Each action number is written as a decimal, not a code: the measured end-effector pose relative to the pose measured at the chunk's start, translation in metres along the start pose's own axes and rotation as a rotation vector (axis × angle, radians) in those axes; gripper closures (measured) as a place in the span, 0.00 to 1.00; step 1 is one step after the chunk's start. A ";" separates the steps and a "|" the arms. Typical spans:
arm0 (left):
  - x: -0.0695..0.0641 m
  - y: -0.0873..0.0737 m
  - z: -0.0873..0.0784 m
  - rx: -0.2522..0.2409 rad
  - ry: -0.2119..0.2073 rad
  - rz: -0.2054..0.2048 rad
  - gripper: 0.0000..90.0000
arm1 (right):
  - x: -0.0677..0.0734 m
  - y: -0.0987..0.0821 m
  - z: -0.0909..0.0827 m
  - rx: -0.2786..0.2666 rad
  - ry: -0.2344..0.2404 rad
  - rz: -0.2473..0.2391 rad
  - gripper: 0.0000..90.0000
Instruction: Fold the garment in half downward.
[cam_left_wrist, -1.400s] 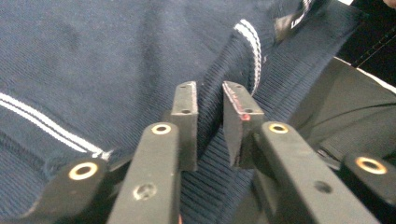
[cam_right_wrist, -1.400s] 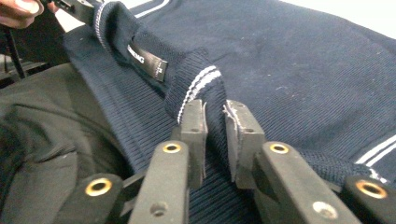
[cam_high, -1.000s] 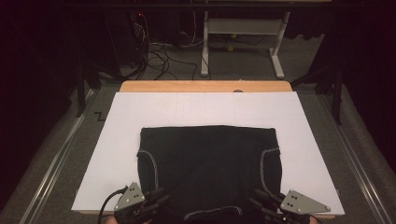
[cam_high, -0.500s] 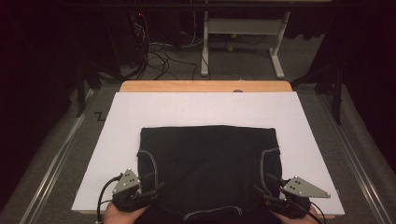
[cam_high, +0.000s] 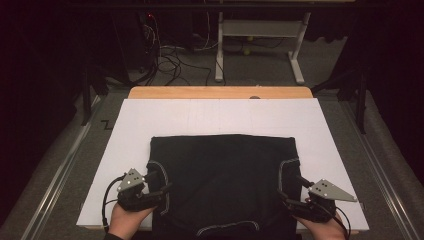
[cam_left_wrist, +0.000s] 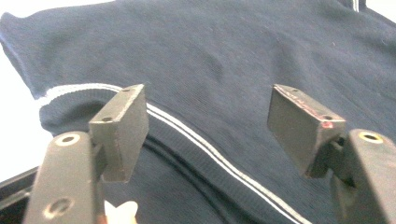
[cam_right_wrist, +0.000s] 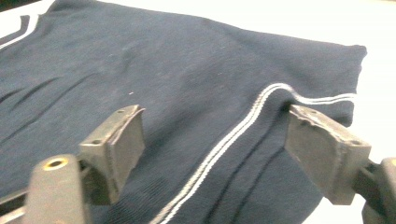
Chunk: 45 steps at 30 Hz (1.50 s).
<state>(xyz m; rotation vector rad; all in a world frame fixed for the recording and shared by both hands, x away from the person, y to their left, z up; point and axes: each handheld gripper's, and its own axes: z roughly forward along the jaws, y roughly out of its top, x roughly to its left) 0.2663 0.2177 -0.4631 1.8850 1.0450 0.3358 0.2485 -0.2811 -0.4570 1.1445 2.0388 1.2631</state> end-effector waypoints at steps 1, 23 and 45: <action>0.002 0.002 0.001 -0.004 0.000 -0.004 0.25 | -0.002 0.001 0.000 -0.005 -0.007 0.004 0.19; 0.031 0.025 0.006 -0.065 0.031 -0.016 0.00 | -0.009 0.026 0.023 -0.040 -0.047 0.002 0.00; 0.047 0.052 0.013 -0.082 0.009 -0.021 0.00 | 0.042 0.066 0.035 -0.120 0.016 -0.074 0.00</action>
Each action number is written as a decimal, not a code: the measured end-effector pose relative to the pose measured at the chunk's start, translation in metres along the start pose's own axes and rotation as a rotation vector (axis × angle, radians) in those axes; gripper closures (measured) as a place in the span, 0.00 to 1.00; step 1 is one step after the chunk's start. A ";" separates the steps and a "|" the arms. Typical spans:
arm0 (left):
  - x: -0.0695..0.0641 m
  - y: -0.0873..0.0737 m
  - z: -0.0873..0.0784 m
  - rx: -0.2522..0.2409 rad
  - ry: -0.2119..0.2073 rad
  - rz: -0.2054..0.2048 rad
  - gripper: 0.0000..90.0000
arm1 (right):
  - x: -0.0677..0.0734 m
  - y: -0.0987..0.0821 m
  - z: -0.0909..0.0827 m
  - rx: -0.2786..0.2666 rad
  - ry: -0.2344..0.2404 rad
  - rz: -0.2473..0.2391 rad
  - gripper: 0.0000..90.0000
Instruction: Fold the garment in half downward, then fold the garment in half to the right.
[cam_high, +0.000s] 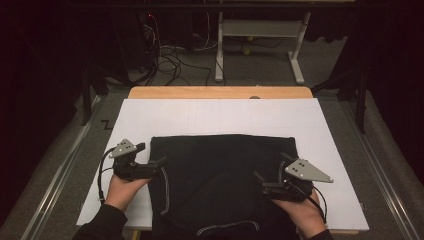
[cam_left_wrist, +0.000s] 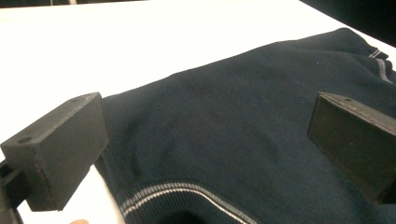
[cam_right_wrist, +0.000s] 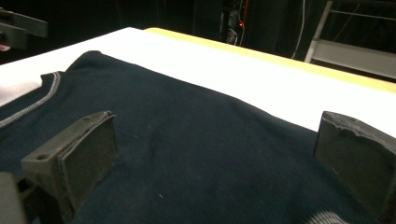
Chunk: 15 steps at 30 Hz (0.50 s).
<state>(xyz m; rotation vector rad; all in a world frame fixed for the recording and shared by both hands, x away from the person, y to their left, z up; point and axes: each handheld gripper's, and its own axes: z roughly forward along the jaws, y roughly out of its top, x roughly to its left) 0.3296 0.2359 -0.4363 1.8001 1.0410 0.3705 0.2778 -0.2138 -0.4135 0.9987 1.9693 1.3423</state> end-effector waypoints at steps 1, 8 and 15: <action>0.001 0.001 0.001 0.001 -0.001 -0.004 0.00 | 0.002 0.002 0.002 -0.002 0.004 -0.001 0.00; 0.007 0.014 0.007 0.006 0.001 -0.009 0.00 | 0.018 0.014 0.011 -0.020 0.038 0.002 0.00; 0.017 0.032 0.012 0.013 0.026 -0.006 0.00 | 0.037 0.019 0.023 -0.020 0.072 -0.019 0.00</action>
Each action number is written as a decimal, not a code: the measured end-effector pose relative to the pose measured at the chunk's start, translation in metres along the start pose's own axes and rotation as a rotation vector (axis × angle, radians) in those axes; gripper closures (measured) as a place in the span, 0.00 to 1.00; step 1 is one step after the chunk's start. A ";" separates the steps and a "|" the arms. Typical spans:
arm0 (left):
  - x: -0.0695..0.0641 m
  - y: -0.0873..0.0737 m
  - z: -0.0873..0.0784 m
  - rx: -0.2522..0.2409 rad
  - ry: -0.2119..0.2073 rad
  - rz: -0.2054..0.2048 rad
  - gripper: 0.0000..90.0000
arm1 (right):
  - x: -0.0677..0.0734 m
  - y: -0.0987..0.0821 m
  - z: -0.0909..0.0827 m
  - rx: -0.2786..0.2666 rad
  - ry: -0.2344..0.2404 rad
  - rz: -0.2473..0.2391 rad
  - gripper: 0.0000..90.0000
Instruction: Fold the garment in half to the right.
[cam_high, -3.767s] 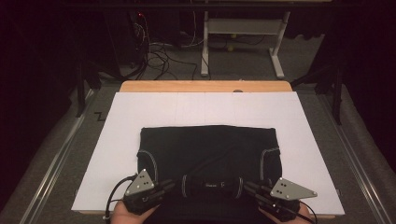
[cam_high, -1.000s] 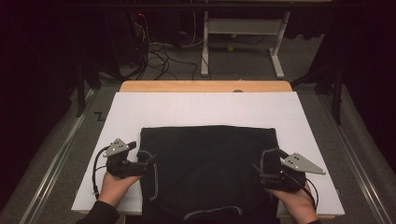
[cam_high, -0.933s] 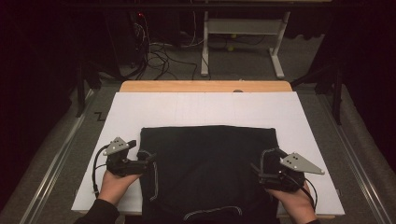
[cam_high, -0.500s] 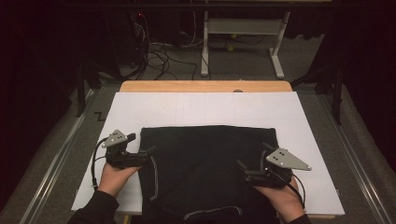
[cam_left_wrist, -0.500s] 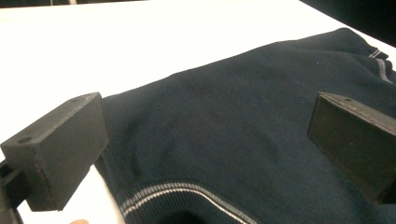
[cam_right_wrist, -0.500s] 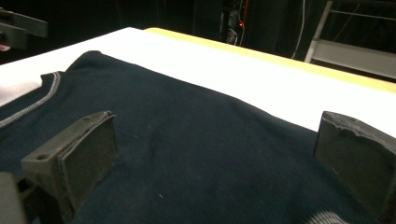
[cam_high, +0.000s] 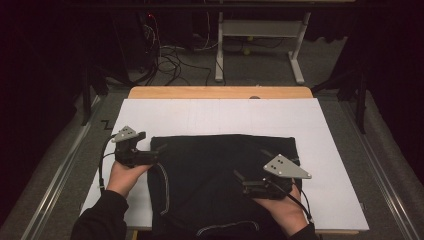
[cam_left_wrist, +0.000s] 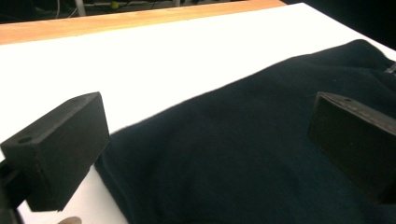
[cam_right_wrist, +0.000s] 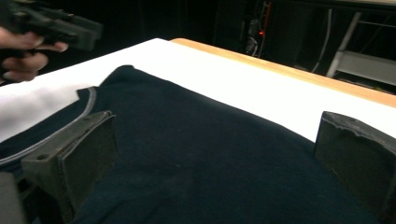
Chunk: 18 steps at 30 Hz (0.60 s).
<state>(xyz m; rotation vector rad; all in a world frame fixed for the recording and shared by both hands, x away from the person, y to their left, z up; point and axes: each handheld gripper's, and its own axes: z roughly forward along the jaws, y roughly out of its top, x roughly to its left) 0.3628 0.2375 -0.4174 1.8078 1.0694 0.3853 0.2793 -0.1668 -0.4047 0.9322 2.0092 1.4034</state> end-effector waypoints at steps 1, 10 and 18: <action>0.002 0.002 0.000 0.000 0.004 0.001 0.00 | 0.002 0.000 0.002 0.001 0.004 -0.002 0.00; 0.034 0.000 0.017 0.069 0.066 -0.057 0.00 | 0.024 -0.009 0.016 0.026 0.045 -0.024 0.00; 0.062 0.000 0.027 0.146 0.120 -0.085 0.02 | 0.034 -0.015 0.014 0.024 0.058 -0.038 0.00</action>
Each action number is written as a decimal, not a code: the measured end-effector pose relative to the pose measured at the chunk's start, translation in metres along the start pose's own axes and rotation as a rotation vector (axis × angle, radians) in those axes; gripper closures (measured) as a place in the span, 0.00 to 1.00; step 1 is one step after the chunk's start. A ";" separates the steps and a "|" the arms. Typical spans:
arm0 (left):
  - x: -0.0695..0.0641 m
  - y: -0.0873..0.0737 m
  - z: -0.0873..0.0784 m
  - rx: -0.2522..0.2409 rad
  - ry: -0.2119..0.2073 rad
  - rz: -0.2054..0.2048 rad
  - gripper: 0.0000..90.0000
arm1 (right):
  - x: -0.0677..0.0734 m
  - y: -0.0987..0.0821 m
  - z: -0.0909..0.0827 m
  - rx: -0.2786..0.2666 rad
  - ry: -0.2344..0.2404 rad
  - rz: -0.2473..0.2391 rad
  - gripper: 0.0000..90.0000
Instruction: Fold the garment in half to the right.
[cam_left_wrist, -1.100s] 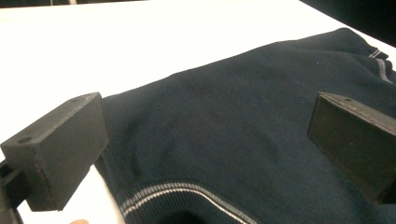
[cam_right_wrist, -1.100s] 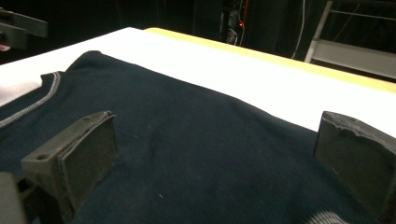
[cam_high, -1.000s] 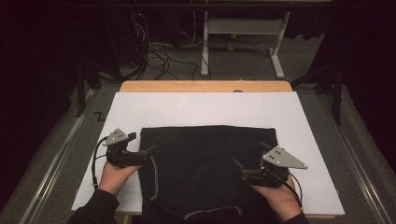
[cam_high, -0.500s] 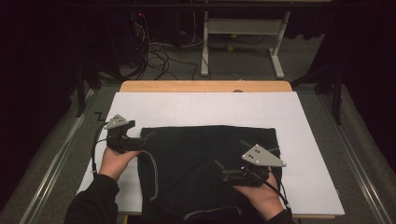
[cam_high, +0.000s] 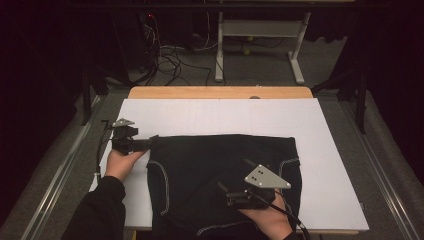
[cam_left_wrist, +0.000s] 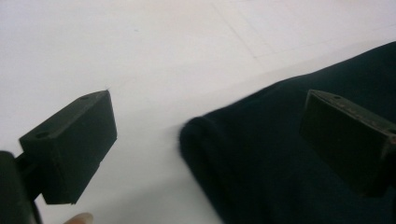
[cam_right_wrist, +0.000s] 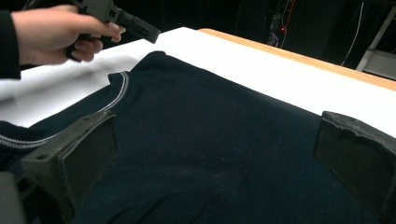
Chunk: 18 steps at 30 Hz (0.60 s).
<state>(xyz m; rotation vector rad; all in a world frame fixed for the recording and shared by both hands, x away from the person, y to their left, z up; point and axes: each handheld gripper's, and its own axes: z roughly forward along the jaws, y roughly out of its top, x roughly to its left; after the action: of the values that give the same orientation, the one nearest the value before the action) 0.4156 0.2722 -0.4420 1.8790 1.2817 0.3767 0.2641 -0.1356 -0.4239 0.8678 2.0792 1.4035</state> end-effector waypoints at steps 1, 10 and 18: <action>0.001 0.002 -0.001 -0.003 0.007 -0.001 0.02 | 0.000 -0.001 -0.001 -0.003 0.000 0.001 0.00; 0.003 -0.005 0.025 0.047 0.037 -0.073 0.05 | -0.003 -0.006 -0.002 0.010 -0.005 0.013 0.00; -0.005 -0.011 0.046 0.136 0.047 -0.023 0.21 | -0.005 -0.009 -0.001 0.015 -0.007 0.017 0.00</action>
<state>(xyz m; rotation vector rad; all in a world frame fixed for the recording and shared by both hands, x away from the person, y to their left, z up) 0.4356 0.2491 -0.4778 1.9765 1.3896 0.3305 0.2648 -0.1417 -0.4315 0.8976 2.0837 1.3936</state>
